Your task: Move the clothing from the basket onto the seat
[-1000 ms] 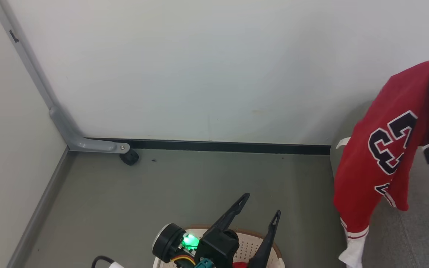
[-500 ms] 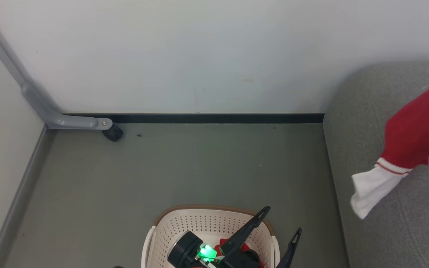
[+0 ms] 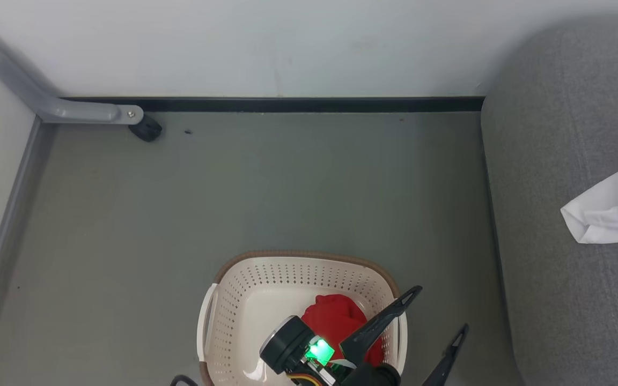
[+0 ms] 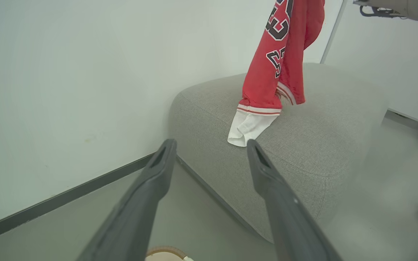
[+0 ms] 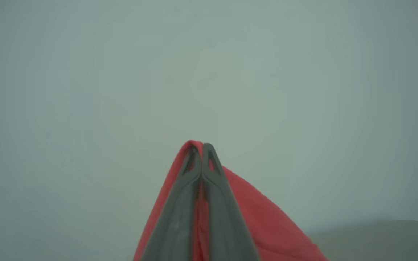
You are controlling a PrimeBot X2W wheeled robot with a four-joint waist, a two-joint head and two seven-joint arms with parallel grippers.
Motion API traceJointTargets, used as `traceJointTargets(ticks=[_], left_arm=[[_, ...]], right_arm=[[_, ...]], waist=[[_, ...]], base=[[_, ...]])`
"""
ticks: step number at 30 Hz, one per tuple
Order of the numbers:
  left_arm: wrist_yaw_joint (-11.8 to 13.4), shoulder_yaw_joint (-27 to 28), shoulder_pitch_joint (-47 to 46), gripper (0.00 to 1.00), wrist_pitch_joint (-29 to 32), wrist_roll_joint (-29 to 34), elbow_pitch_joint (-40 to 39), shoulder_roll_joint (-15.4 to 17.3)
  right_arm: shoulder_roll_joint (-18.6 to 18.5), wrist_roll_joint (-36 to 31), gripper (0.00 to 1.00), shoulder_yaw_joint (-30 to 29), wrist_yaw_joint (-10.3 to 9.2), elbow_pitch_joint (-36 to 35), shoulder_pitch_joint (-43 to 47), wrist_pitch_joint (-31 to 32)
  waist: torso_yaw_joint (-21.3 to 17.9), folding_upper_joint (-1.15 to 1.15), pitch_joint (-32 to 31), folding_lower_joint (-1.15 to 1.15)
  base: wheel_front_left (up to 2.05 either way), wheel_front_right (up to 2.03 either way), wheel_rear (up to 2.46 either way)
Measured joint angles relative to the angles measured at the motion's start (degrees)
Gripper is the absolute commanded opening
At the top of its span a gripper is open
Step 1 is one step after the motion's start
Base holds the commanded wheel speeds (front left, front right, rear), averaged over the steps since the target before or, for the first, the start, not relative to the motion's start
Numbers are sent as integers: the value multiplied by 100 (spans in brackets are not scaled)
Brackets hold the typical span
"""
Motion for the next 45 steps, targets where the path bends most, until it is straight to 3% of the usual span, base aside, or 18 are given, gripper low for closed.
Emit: traceJointTargets(ticks=[6, 16, 24, 37, 38, 39, 40, 41, 45], left_arm=[[0, -48, -231, 100, -171, 4, 9, 0], [0, -53, -467, 100, -368, -31, 219, -3], [0, -47, -576, 100, -437, -97, 415, -5], [0, -27, -577, 100, -517, -171, 583, -8], [0, -22, -579, 100, -517, -172, 620, -9], [0, -15, -580, 100, -517, -174, 662, -8], [0, -15, -580, 100, -517, -175, 687, -3], [0, -13, -580, 100, -517, -175, 702, -4], [0, -1, -580, 100, -516, -176, 788, -7]], right_arm=[[-97, 115, 0, -55, 0, 375, -35, -1], [210, 380, 0, 486, 1, 1077, 330, 0], [376, 666, 0, 664, 1, 1642, 442, 43], [604, 964, 0, 972, 2, 1840, 639, 252], [610, 964, 7, 1000, 2, 1846, 632, 252], [619, 964, 45, 1029, 2, 1850, 625, 249], [631, 964, 91, 1058, 2, 1851, 625, 246], [644, 965, 100, 1083, 2, 1856, 625, 245], [686, 1010, 100, 1145, 2, 1933, 635, 202]], waist=[[84, 0, 429, 0], [210, 0, 837, 1], [190, 0, 830, 0], [111, 0, 708, -1], [106, -1, 697, -1], [101, 0, 682, -1], [95, 0, 664, -1], [89, -1, 644, -1], [63, -1, 548, -1]], base=[[0, 0, 0], [0, 0, 0], [0, 0, 0], [0, 0, 0], [0, 0, 0], [0, 0, 0], [0, 0, 0], [0, 0, 0], [0, 0, 0]])
